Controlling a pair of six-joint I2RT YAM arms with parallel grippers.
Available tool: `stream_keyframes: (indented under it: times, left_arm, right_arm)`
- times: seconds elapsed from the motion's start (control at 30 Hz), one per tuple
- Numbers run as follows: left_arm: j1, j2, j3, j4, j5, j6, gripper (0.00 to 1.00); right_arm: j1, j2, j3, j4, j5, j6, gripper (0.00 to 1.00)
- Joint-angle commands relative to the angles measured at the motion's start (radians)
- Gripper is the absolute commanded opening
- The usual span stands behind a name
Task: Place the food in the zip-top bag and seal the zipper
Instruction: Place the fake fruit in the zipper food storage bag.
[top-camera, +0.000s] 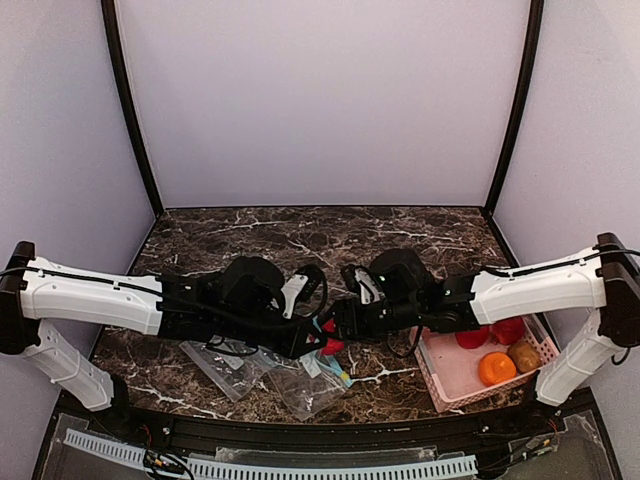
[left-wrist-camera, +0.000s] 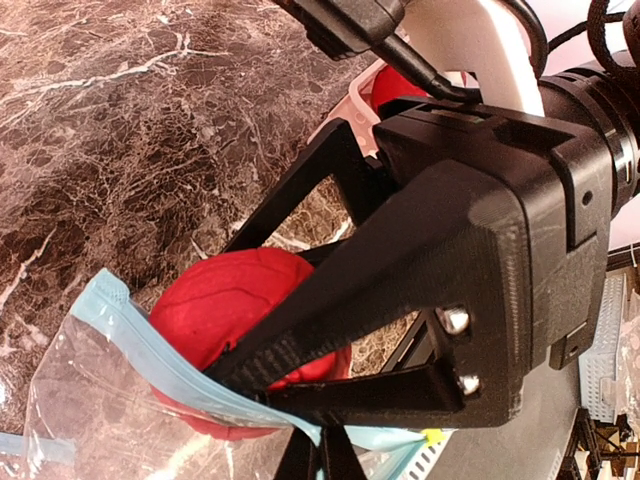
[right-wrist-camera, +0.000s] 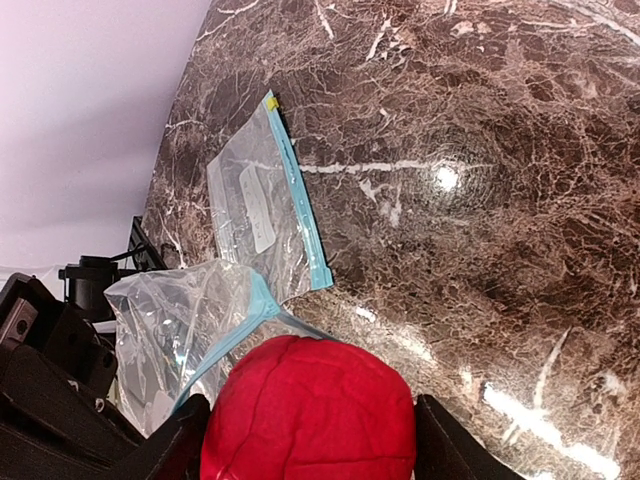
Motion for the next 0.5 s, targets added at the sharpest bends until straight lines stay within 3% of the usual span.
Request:
stream_keyframes:
  times: [0.0, 0.23, 0.47]
  left_arm:
    - [0.009, -0.017, -0.013, 0.047, -0.051, 0.001, 0.01]
    - [0.012, -0.002, -0.032, 0.022, -0.100, -0.025, 0.01]
    - [0.017, 0.019, -0.058, 0.078, -0.082, -0.040, 0.01]
  right_arm:
    - [0.022, -0.046, -0.005, 0.049, -0.107, 0.020, 0.65]
    - [0.022, -0.076, -0.051, 0.040, -0.100, 0.045, 0.35]
    - [0.027, -0.111, -0.095, 0.042, -0.141, 0.019, 0.22]
